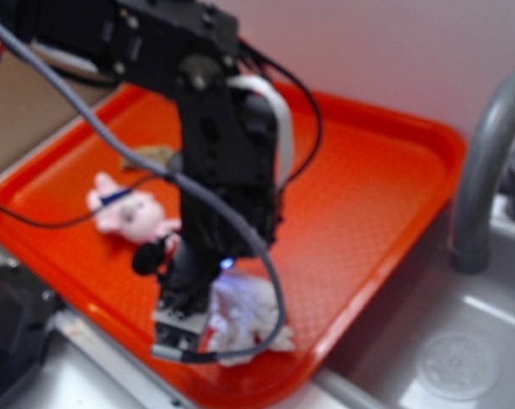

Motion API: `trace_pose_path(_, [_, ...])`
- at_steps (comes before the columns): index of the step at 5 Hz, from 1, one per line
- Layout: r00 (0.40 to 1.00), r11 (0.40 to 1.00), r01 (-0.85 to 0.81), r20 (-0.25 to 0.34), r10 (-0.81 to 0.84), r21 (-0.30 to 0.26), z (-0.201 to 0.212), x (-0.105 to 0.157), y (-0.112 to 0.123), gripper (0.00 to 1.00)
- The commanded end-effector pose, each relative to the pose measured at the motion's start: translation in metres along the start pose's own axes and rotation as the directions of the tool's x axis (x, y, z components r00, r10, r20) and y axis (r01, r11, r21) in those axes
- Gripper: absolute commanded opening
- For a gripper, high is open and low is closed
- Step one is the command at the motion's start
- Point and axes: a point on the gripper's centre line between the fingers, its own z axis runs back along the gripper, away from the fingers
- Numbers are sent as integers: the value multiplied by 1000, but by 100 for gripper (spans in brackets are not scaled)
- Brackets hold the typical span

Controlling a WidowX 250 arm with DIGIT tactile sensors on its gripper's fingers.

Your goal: Grab the white paper.

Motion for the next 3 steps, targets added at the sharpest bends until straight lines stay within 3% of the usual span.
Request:
trace_pose_path(1, [997, 999, -50, 52, 50, -9, -11, -3, -9, 100])
trace_pose_path(2, [995, 997, -72, 72, 74, -32, -17, -1, -12, 0])
trace_pose_path(3, [992, 995, -95, 81, 98, -36, -21, 1, -13, 0])
